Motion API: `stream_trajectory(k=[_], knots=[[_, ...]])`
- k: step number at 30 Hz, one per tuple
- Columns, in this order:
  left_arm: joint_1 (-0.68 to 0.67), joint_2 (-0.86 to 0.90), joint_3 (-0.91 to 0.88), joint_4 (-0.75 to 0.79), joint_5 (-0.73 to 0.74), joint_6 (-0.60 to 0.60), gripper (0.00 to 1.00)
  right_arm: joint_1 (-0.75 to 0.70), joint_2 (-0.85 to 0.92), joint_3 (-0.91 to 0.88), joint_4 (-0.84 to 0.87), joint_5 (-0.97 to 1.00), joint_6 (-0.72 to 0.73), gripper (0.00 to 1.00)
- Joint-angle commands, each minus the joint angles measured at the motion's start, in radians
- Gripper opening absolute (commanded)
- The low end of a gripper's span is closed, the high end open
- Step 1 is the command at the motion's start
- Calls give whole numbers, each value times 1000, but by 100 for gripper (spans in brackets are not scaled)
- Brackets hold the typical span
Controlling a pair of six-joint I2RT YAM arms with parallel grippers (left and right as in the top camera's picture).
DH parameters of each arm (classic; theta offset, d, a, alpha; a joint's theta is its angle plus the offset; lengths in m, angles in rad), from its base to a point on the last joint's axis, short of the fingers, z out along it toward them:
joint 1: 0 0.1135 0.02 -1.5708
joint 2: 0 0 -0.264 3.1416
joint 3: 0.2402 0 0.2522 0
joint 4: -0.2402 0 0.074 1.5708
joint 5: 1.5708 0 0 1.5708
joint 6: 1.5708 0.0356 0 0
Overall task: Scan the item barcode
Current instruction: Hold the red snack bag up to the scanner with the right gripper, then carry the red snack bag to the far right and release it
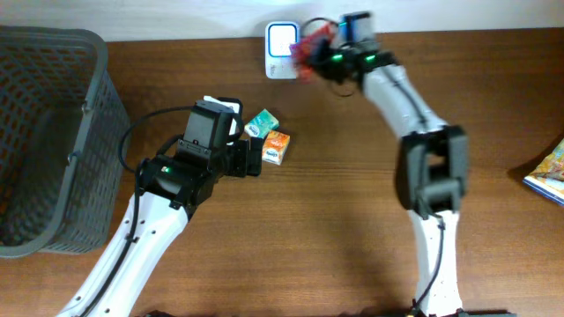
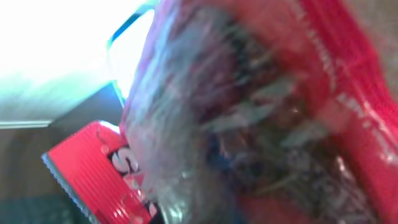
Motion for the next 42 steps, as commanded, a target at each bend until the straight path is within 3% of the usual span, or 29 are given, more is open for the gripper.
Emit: stream_trajectory(k=[1,8,14,15,17,21,26,28,31,36,39,42], knots=[[-2,-3,3,1,11,-2,99,-159,-226,23,-164,170,-116,4],[-2,-3,3,1,11,-2,99,-597,-245,20,-629,234,-346,4],[-2,-3,3,1,11,-3,99,-761,-206,20,-729,325,-497,9],[-2,-3,3,1,11,-3,99,-773,-201,20,-728,359,-496,15],[-2,-3,3,1,11,-2,99,-786,-200,20,-724,422,-496,99],[-2,-3,3,1,11,-2,99,-781,-200,20,-743,421,-496,99],[-2,-3,3,1,11,-2,99,-718,-200,-31,-776,187,-496,100],[-2,-3,3,1,11,-3,99,-642,-200,-100,-773,51,-534,100],[-2,-3,3,1,11,-2,99,-488,-200,-171,-768,-168,-710,100],[-2,-3,3,2,11,-3,99,-148,-200,-203,-706,-185,-706,98],[-2,-3,3,1,11,-2,99,-1,-200,-203,-640,-174,-561,97],[-2,-3,3,1,11,-3,99,124,-200,-204,-528,-130,-256,89]])
